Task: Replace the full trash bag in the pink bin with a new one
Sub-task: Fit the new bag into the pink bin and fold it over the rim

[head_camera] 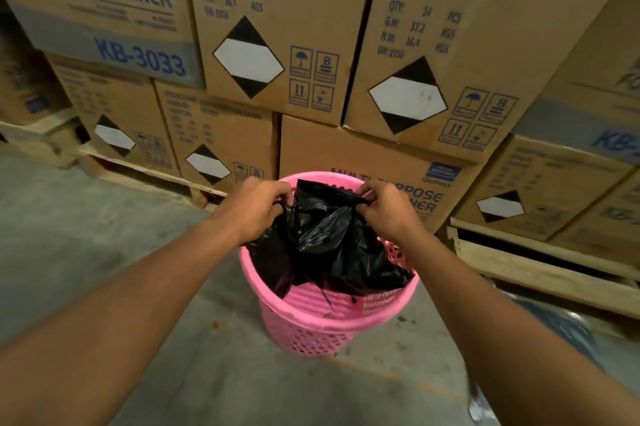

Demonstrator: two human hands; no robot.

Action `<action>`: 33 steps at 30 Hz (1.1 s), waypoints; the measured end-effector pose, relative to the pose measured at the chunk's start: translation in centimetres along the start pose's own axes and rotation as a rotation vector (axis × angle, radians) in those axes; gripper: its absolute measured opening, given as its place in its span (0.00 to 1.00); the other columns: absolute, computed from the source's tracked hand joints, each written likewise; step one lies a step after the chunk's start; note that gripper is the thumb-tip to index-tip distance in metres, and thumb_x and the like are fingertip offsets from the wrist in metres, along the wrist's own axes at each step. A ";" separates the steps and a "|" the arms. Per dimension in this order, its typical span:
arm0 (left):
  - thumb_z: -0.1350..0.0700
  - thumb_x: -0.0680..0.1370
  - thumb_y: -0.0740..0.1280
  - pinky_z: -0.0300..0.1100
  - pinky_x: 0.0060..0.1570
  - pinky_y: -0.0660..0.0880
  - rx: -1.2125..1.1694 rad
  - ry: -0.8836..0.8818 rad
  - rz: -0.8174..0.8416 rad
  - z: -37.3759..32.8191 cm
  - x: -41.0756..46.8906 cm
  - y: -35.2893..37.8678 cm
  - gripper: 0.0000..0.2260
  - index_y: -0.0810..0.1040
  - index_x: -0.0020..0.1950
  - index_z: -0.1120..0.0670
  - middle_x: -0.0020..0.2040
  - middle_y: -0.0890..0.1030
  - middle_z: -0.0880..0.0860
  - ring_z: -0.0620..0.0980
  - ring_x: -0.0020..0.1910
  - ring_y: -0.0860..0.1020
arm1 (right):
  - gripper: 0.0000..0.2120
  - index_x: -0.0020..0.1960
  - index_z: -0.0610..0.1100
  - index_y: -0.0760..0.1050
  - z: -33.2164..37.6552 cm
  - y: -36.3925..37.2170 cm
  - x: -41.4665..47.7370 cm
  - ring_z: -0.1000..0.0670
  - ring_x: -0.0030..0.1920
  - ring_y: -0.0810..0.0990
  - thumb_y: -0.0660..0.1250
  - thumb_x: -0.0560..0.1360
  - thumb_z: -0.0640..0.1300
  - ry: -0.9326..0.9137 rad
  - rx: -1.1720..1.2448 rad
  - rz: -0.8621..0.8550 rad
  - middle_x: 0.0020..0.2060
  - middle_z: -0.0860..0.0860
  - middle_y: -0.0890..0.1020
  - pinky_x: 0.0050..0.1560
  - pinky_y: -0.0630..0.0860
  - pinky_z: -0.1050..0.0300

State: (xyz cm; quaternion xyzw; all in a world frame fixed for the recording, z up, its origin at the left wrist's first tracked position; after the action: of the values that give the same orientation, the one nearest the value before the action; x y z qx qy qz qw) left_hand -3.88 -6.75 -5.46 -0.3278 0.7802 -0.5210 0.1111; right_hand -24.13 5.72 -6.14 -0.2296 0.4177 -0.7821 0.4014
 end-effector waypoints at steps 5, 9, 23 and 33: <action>0.61 0.75 0.74 0.42 0.52 0.75 -0.048 0.117 -0.189 -0.5 -0.3 -0.7 0.09 0.87 0.53 0.51 0.49 0.85 0.51 0.51 0.47 0.82 | 0.03 0.46 0.44 0.80 0.5 -0.9 1.0 0.40 0.47 0.83 0.68 0.77 0.42 -0.042 -0.068 -0.124 0.37 0.47 0.81 0.41 0.70 0.55; 0.61 0.75 0.73 0.42 0.51 0.77 -0.073 0.122 -0.282 -1.0 -0.1 -1.3 0.09 0.87 0.53 0.52 0.47 0.85 0.52 0.51 0.46 0.82 | 0.03 0.49 0.44 0.72 0.0 -1.9 0.8 0.43 0.46 0.78 0.64 0.81 0.42 -0.114 0.131 -0.270 0.43 0.49 0.80 0.42 0.66 0.55; 0.58 0.75 0.72 0.46 0.39 0.78 0.102 -0.034 -0.125 -1.6 -0.7 1.7 0.07 0.78 0.50 0.47 0.36 0.81 0.47 0.49 0.35 0.79 | 0.05 0.43 0.44 0.77 -3.6 0.7 1.8 0.37 0.49 0.82 0.67 0.71 0.35 -0.141 0.005 -0.032 0.43 0.42 0.84 0.45 0.78 0.49; 0.54 0.74 0.74 0.46 0.44 0.80 0.057 0.140 -0.014 -1.8 -1.1 2.9 0.05 0.86 0.49 0.48 0.47 0.86 0.45 0.41 0.40 0.81 | 0.06 0.44 0.48 0.77 -4.2 3.0 2.7 0.43 0.37 0.86 0.73 0.70 0.45 0.001 0.259 0.150 0.37 0.47 0.85 0.42 0.84 0.43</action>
State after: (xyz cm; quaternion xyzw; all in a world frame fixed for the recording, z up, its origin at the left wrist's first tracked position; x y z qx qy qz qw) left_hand -5.12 -4.05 -7.48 -0.2928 0.7686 -0.5654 0.0620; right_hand -27.32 4.46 -10.85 -0.1438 0.3293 -0.7975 0.4847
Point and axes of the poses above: each hand's wrist, its own x-axis towards the middle knuckle, its own y-axis out of the palm, z = x × y, the point moved 8 cm from there along x, towards the middle knuckle
